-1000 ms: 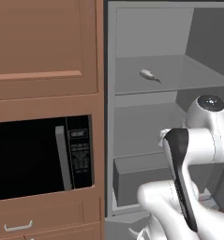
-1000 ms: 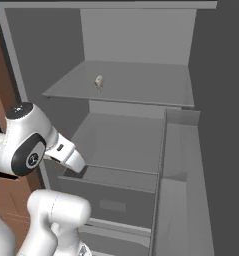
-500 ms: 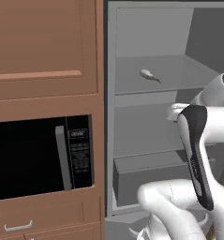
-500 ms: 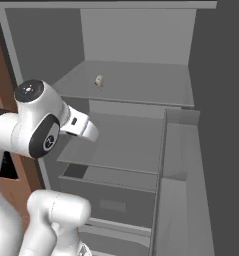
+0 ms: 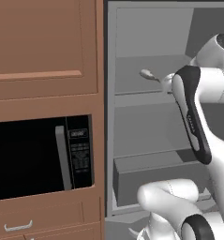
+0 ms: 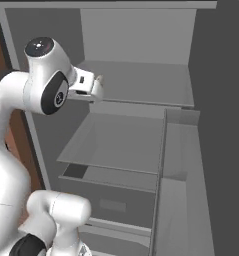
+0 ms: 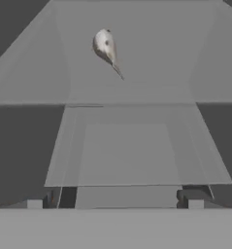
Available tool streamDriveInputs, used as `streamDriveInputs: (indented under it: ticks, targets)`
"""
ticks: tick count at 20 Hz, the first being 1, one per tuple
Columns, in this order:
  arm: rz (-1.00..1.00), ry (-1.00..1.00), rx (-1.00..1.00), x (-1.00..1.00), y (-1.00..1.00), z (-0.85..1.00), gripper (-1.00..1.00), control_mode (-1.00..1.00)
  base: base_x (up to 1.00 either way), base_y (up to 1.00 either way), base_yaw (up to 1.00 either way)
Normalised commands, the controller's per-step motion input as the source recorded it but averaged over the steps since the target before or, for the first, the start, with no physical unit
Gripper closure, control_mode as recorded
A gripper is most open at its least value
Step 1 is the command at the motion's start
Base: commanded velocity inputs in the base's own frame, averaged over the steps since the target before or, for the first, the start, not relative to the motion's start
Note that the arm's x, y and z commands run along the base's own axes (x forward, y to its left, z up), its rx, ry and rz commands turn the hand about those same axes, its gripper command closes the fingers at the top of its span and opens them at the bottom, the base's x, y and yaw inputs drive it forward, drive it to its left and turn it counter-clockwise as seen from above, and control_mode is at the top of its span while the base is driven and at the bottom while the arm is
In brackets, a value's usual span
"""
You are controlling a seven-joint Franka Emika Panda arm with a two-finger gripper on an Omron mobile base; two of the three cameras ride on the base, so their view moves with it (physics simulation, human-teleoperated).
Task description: Gather the sweet potato and bell pepper from the fridge and place them on a tray on the dining counter. Then gather the steak and fish from the fridge and place them on the other tray.
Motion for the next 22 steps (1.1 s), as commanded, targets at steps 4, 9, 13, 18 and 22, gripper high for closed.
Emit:
streamDriveInputs:
  ticks: [4, 9, 13, 18, 22]
  targets:
    - [0.13, -0.02, -0.07, 0.58, 0.08, 0.05, -1.00, -1.00, 0.00, 0.00, 0.00]
    - [0.13, 0.01, -0.07, 0.71, 0.13, 0.00, -1.00, -1.00, 0.00, 0.00, 0.00]
    - [0.08, 0.01, -0.06, 0.72, 0.07, 0.00, -1.00, -1.00, 0.00, 0.00, 0.00]
    - [0.00, 0.04, -0.08, 0.60, 0.00, -0.09, -1.00, -1.00, 0.00, 0.00, 0.00]
    - [0.00, 0.07, -0.06, 0.52, 0.01, -0.15, -1.00, -1.00, 0.00, 0.00, 0.00]
